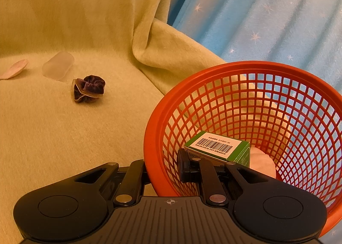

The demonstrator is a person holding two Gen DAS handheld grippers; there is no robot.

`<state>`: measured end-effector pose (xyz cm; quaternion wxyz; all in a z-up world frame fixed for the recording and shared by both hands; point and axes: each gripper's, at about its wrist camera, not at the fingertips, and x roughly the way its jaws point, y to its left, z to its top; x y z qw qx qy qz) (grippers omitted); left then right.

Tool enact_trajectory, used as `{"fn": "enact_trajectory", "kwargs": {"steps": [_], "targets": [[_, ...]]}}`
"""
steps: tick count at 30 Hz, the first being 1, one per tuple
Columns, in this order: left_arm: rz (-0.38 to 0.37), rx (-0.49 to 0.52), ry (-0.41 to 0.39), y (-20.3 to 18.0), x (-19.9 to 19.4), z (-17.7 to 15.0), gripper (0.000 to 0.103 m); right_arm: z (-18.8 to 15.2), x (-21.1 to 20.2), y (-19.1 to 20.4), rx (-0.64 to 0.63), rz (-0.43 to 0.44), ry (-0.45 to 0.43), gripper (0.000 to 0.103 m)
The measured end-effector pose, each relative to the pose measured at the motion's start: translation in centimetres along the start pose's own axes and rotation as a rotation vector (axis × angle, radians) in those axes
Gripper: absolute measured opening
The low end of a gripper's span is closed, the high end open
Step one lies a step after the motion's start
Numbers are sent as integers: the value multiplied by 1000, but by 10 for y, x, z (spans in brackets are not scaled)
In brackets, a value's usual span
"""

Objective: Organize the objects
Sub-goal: 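Move the left gripper to the pink plastic spoon and grasp its handle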

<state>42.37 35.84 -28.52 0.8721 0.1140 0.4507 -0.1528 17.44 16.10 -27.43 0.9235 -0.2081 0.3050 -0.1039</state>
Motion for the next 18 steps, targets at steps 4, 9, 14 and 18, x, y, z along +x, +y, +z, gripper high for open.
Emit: {"fn": "enact_trajectory", "kwargs": {"steps": [4, 9, 14, 18], "targets": [[-2, 31, 16, -2, 13, 0, 26, 1, 1, 1, -3, -1, 1, 10], [-15, 18, 20, -6, 13, -1, 9, 1, 2, 1, -6, -2, 2, 10], [-73, 56, 38, -21, -2, -20, 8, 0, 1, 2, -12, -3, 3, 10], [-119, 89, 53, -33, -20, -45, 8, 0, 1, 2, -15, -3, 4, 10]]}}
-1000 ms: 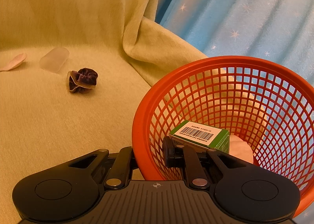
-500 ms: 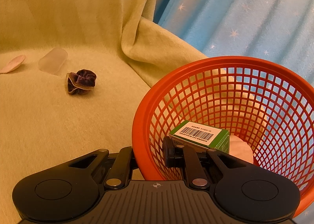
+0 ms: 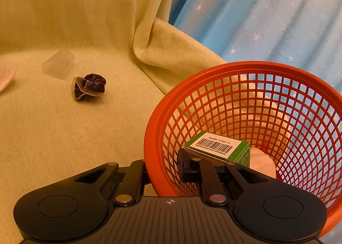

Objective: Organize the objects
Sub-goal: 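Move the left gripper to the pink plastic spoon and grasp its handle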

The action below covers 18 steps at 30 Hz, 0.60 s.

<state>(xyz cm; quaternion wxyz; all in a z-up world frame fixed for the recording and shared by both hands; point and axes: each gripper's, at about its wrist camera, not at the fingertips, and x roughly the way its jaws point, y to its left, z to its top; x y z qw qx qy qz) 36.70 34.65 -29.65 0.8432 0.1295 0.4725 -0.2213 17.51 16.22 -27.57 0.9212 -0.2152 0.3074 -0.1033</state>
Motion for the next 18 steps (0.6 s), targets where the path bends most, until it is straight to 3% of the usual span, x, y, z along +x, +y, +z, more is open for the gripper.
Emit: {"fn": "enact_trajectory", "kwargs": {"steps": [5, 7, 10, 18], "targets": [[22, -33, -30, -3, -13, -13, 14, -2, -1, 0, -6, 2, 1, 10], [41, -62, -57, -1, -13, -8, 25, -3, -2, 0, -5, 3, 0, 10], [49, -68, -90, -1, -7, 5, 35, -2, -2, -1, -2, 4, -1, 10], [54, -13, -104, -16, 27, 36, 35, -1, -1, 2, -7, 2, 2, 10]]}}
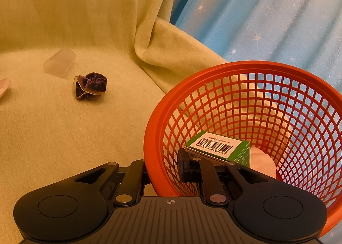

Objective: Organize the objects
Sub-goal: 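Move the left gripper to the pink plastic spoon and grasp its handle, then carry the spoon over the wastebasket and open the left gripper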

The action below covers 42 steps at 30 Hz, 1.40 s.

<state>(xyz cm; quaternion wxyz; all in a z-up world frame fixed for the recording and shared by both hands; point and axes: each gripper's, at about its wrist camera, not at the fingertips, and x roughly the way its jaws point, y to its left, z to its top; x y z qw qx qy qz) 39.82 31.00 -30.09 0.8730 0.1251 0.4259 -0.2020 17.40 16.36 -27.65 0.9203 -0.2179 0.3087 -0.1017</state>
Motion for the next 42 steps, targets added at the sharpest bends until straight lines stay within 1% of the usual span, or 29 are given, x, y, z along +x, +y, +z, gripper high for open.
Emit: {"fn": "enact_trajectory", "kwargs": {"steps": [3, 6, 7, 12, 18, 23, 30, 42], "targets": [[21, 28, 4, -5, 10, 3, 35, 0, 0, -1, 6, 1, -1, 10], [22, 32, 6, -5, 12, 5, 34, 1, 1, -1, 6, 0, -1, 10], [21, 33, 8, -5, 12, 6, 27, 1, 1, -1, 5, 0, -1, 10], [7, 37, 19, -4, 4, 11, 25, 1, 1, -1, 5, -1, -1, 10], [-18, 17, -28, -4, -27, 24, 25, 2, 2, 0, 4, 0, -2, 10], [-40, 8, -91, -5, -54, 39, 25, 1, 2, 0, -2, 0, 0, 10], [-54, 2, -160, -7, -78, 58, 25, -1, 1, 0, -4, -1, 0, 10], [-82, 17, -197, -18, -98, 72, 25, -1, 0, 0, -2, 0, -1, 10]]}}
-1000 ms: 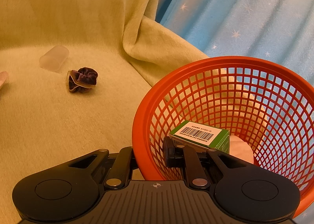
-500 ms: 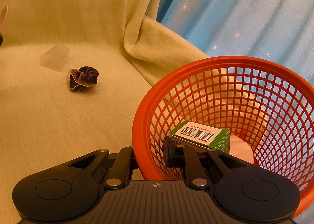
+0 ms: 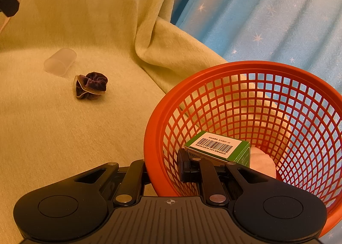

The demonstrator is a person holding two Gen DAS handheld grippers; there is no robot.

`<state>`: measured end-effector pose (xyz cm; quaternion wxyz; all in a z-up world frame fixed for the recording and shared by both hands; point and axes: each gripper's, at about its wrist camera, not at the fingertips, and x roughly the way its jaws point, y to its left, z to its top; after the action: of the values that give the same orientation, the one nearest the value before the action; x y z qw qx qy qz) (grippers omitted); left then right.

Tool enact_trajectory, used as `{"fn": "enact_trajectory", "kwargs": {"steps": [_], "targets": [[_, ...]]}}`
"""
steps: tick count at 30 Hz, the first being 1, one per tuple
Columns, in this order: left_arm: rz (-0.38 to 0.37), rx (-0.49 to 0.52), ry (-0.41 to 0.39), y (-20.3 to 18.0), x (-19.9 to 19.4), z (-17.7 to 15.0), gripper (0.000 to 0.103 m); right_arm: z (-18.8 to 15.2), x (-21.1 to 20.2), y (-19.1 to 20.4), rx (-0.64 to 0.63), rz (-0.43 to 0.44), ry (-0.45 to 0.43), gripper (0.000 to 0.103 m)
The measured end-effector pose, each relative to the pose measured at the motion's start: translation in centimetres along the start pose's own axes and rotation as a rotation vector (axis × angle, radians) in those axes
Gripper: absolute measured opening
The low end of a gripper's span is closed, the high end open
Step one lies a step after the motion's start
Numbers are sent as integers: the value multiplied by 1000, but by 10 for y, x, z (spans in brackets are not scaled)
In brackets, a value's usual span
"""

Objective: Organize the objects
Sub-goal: 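Carry the spoon over the wastebasket and open the left gripper, then lower the left gripper onto the white ointment box and grasp it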

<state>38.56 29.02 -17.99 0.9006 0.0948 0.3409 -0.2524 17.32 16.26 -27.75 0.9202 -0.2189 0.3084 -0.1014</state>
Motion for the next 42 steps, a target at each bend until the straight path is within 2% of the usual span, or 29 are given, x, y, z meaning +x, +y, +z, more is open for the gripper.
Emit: {"fn": "enact_trajectory", "kwargs": {"steps": [7, 11, 17, 26, 30, 31, 32, 37, 42], "targets": [[-36, 12, -22, -14, -7, 13, 25, 0, 0, 1, 0, 0, 0, 10], [-79, 12, -38, -25, -12, 24, 25, 0, 0, 1, -1, 0, 0, 10], [-151, 62, -72, -55, -22, 49, 25, 0, 0, 1, 0, 0, 0, 10], [-358, 163, -153, -138, -36, 93, 25, 0, 0, 2, 2, 0, -1, 10], [-469, 168, -184, -175, -31, 106, 26, 1, -1, 2, 1, 1, -2, 10], [-489, 165, -190, -183, -28, 107, 37, 1, -1, 2, 2, 0, -2, 10], [-499, 166, -181, -190, -25, 108, 42, 1, -1, 2, 3, 1, -2, 10], [-469, 180, -169, -188, -19, 101, 43, 2, 0, 2, 8, 2, -4, 10], [-349, 125, -138, -144, -10, 89, 43, 2, 1, 3, 4, 1, -3, 10]]}}
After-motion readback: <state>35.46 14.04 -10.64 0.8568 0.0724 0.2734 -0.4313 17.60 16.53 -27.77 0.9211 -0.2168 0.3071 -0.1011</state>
